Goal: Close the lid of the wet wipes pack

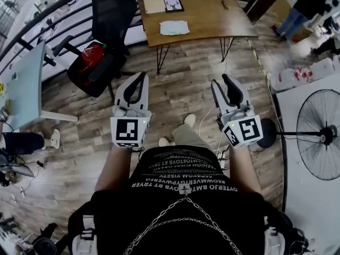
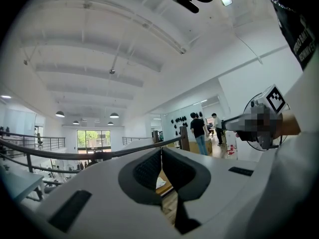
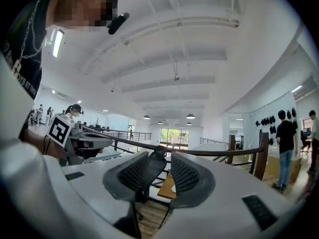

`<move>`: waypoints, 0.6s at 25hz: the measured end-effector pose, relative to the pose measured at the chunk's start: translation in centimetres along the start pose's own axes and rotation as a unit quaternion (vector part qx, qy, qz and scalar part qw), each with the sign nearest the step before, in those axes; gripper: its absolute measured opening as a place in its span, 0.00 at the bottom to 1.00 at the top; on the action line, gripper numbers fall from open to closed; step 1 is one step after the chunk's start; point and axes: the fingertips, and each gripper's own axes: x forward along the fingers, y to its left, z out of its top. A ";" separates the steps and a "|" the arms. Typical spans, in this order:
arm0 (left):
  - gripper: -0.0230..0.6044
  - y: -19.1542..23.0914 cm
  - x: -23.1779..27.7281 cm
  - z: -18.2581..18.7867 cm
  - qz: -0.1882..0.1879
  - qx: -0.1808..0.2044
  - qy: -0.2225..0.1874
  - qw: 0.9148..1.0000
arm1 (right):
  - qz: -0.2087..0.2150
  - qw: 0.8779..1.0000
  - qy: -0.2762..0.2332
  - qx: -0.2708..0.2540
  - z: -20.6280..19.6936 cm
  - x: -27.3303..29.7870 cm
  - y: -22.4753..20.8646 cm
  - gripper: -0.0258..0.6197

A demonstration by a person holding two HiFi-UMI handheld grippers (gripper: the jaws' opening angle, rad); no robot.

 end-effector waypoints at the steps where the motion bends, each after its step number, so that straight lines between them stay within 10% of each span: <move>1: 0.08 0.2 0.1 -0.1 0.002 0.004 0.002 1.000 | 0.001 1.000 0.001 0.001 -0.2 0.2 -0.1 0.24; 15: 0.08 1.9 4.3 -1.1 0.028 -0.003 0.020 0.999 | 0.010 1.000 0.009 0.015 -1.6 4.0 -4.5 0.24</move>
